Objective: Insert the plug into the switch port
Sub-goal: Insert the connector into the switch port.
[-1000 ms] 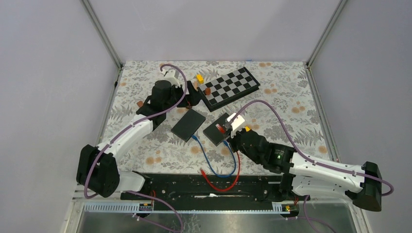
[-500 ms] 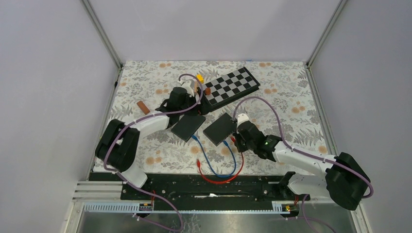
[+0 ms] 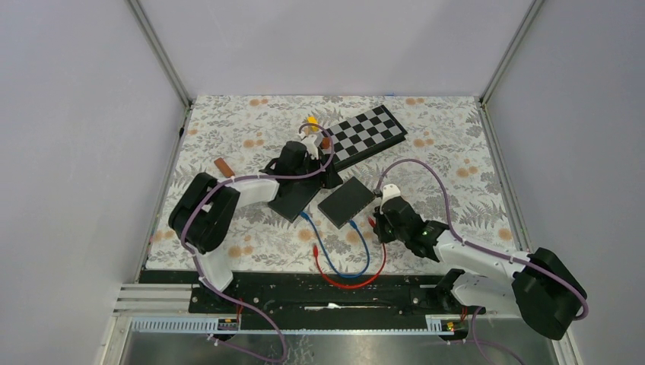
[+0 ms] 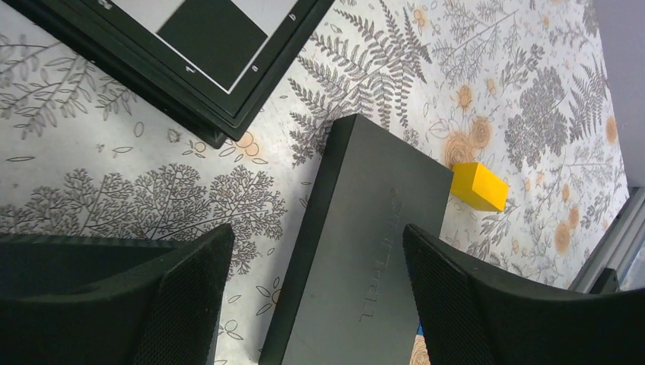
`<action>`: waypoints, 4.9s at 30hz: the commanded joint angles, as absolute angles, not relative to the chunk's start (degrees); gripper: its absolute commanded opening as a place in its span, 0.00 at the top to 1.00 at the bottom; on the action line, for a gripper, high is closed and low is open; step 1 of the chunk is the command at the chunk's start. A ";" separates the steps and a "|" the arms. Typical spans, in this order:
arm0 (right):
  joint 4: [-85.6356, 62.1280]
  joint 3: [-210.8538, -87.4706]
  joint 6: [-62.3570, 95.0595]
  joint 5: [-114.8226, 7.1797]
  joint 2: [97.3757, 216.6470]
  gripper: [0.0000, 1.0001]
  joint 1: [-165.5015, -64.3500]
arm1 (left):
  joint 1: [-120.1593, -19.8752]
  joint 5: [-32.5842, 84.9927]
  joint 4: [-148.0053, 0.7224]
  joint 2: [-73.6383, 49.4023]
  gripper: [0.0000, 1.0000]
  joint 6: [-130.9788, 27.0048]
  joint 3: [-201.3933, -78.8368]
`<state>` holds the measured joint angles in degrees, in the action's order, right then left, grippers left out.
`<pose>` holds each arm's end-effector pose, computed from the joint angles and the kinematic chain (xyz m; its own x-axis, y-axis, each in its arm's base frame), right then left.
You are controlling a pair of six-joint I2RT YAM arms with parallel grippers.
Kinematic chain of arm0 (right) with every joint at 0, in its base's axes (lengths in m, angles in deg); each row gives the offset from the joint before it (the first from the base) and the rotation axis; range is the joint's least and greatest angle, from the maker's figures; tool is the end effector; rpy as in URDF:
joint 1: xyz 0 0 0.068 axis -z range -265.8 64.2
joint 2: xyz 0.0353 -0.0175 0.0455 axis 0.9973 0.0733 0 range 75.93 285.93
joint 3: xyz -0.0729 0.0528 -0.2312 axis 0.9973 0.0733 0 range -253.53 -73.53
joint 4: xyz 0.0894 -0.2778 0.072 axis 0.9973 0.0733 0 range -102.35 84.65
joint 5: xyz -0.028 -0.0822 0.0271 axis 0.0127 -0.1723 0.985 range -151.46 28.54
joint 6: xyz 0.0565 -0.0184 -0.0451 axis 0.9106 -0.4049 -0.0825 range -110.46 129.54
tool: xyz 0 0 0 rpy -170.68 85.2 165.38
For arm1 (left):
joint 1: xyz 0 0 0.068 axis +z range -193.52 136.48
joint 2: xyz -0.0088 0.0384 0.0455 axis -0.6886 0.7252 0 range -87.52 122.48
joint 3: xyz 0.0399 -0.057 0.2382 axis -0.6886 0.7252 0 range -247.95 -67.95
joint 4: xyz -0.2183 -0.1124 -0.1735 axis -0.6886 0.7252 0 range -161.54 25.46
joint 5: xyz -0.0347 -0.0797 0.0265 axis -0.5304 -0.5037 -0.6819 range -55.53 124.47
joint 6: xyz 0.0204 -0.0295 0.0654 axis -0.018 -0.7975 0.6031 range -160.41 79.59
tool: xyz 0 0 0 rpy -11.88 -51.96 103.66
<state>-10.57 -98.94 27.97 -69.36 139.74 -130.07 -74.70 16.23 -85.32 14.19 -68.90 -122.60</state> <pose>0.2070 0.1896 0.1088 -0.6331 -0.1799 -0.7529 -0.4386 0.8848 0.1575 0.3483 -0.2337 0.1048 -0.7539 -0.0733 -0.6529 0.4050 0.7307 -0.5497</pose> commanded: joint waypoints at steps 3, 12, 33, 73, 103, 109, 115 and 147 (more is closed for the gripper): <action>-15.51 -97.35 30.14 -66.71 138.63 1.00 -129.91 | -75.83 13.82 -89.49 16.93 0.17 -65.99 -125.42; -18.88 -95.58 30.38 -69.38 139.84 1.00 -129.84 | -78.36 13.47 -93.98 18.83 0.23 -68.17 -124.20; -24.11 -96.63 30.96 -68.53 145.79 1.00 -129.83 | -79.48 7.92 -87.31 25.84 0.31 -65.30 -130.48; -24.45 -94.18 35.85 -68.10 144.90 1.00 -129.84 | -81.40 1.91 -86.13 27.39 0.41 -59.83 -132.25; -25.31 -93.97 34.31 -69.79 142.32 1.00 -129.84 | -81.32 0.02 -85.39 28.40 0.41 -59.61 -133.15; -27.68 -93.51 33.10 -65.73 142.41 1.00 -129.83 | -81.34 0.10 -85.09 28.34 0.41 -59.47 -133.25; -27.86 -92.29 32.47 -66.34 139.75 1.00 -129.88 | -81.32 -0.34 -84.78 28.32 0.41 -59.11 -133.37; -33.60 -90.83 25.51 -64.52 140.17 1.00 -134.36 | -82.08 1.29 -63.57 26.67 0.41 -46.48 -139.21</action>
